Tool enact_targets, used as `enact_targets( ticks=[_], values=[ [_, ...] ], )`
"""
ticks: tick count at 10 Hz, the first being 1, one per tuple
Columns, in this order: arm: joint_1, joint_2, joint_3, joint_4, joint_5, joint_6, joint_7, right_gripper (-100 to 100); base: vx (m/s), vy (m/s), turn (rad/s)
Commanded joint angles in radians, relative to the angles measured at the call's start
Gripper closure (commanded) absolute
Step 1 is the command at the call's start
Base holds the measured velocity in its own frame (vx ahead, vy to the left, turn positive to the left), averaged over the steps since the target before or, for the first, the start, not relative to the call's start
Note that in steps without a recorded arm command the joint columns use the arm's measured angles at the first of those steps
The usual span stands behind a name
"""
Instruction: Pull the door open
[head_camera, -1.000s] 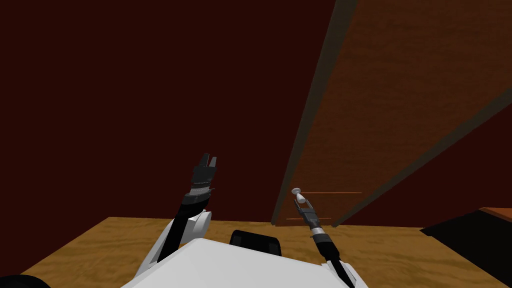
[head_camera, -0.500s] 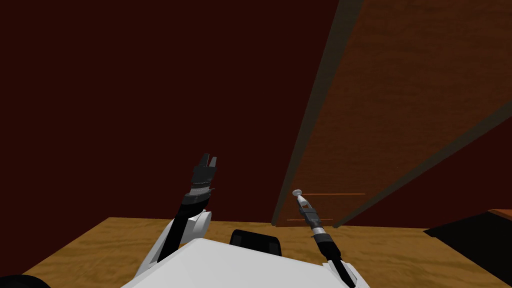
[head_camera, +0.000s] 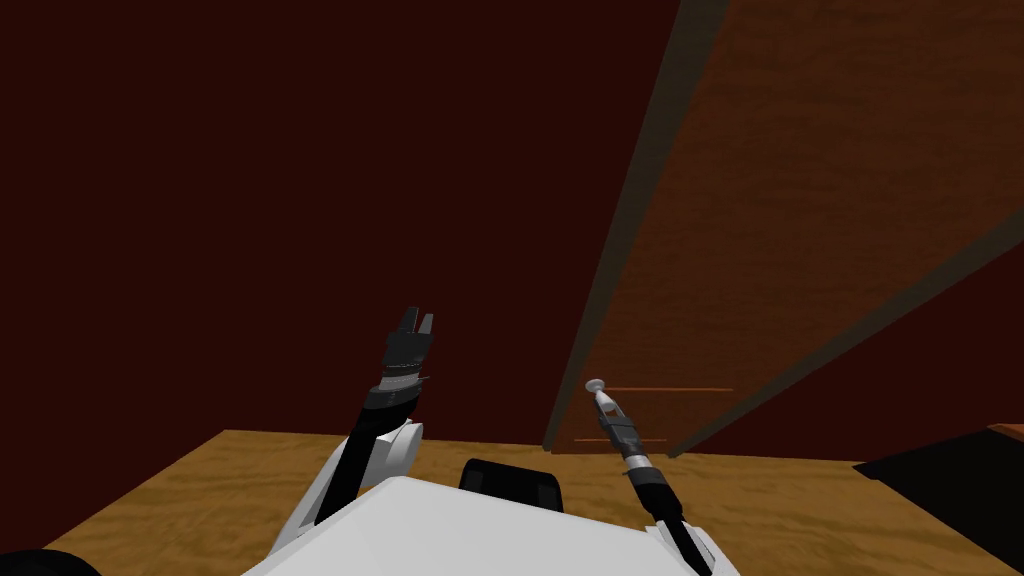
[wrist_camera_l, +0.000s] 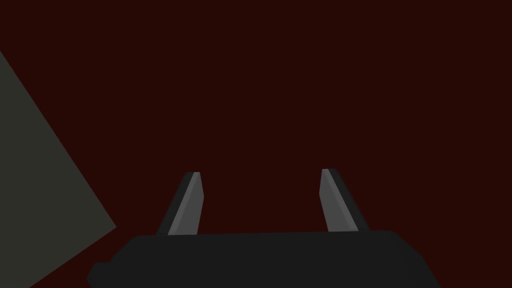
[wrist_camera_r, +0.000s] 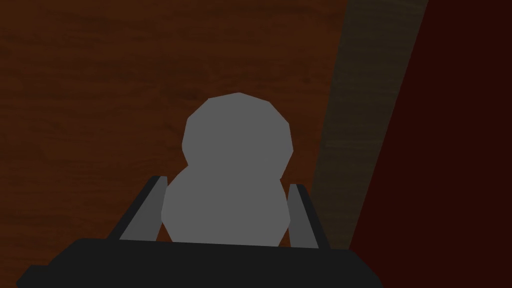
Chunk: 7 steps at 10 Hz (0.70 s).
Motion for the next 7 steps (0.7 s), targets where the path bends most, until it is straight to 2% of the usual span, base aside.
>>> enact_targets(
  ticks=[1,7],
  values=[
    [-0.001,0.001,0.006,-0.002,-0.016,0.002,-0.041,100,-0.060,-0.048,0.143],
    [0.000,0.000,0.022,-0.008,-0.065,0.010,-0.155,100,-0.047,-0.029,0.080]
  ],
)
